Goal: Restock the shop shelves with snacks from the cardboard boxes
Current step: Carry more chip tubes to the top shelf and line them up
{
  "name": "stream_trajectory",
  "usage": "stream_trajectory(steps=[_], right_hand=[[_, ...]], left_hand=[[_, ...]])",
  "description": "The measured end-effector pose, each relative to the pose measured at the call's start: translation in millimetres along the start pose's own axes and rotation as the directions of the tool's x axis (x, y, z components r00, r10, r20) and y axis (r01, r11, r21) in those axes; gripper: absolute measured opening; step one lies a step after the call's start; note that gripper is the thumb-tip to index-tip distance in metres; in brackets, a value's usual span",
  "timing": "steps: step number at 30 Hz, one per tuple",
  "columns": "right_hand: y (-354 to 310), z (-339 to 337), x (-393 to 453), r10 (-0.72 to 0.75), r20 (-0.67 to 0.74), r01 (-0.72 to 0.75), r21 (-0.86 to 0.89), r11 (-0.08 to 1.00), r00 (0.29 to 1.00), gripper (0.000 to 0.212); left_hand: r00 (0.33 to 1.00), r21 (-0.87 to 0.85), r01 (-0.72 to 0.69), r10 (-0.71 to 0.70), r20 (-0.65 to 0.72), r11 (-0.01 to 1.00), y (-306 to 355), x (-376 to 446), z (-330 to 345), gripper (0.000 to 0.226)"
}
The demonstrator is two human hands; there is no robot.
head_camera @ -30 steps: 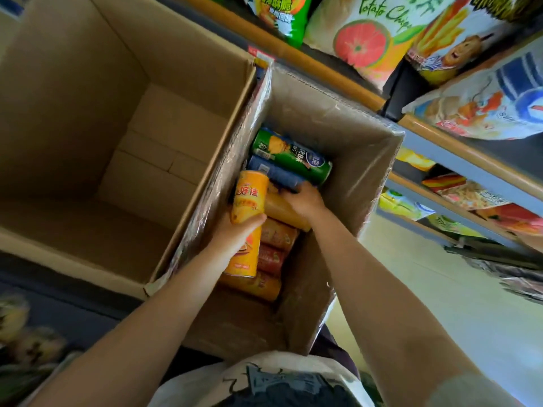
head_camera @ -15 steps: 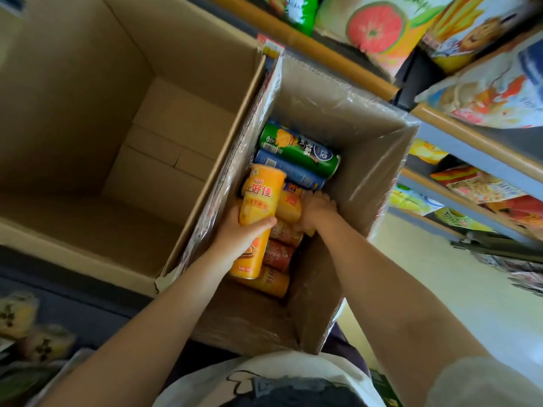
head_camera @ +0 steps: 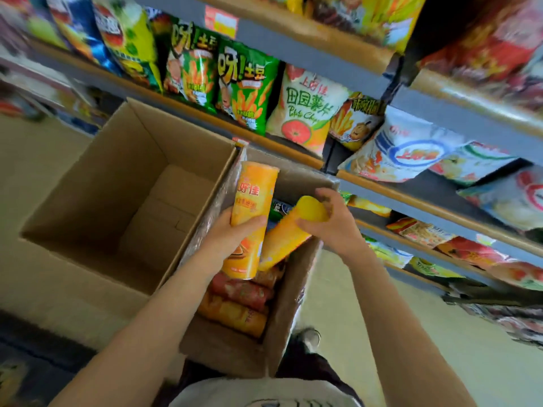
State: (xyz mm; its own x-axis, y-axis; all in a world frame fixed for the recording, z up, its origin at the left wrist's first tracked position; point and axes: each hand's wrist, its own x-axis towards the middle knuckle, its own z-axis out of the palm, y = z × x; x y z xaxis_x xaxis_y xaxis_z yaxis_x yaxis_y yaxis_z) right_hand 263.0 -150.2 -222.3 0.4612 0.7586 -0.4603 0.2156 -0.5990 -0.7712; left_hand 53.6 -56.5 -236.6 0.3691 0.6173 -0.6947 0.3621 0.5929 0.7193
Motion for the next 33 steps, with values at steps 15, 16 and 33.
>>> stream_trajectory(steps=[15, 16, 33], right_hand=[[-44, -236, -133, -0.011, -0.359, 0.215, 0.533, 0.819, 0.933, 0.068], [-43, -250, -141, -0.001, -0.421, 0.237, 0.508, 0.828, 0.907, 0.069], [-29, -404, -263, -0.198, -0.684, 0.48, 0.249, 0.841, 0.702, 0.034]], left_hand=[[0.94, -0.367, -0.028, 0.15, 0.307, 0.93, 93, -170, 229, 0.065], [0.935, -0.383, -0.026, 0.157, 0.317, 0.923, 99, -178, 245, 0.063], [0.743, -0.286, -0.349, 0.45, 0.496, 0.892, 225, -294, 427, 0.048]])
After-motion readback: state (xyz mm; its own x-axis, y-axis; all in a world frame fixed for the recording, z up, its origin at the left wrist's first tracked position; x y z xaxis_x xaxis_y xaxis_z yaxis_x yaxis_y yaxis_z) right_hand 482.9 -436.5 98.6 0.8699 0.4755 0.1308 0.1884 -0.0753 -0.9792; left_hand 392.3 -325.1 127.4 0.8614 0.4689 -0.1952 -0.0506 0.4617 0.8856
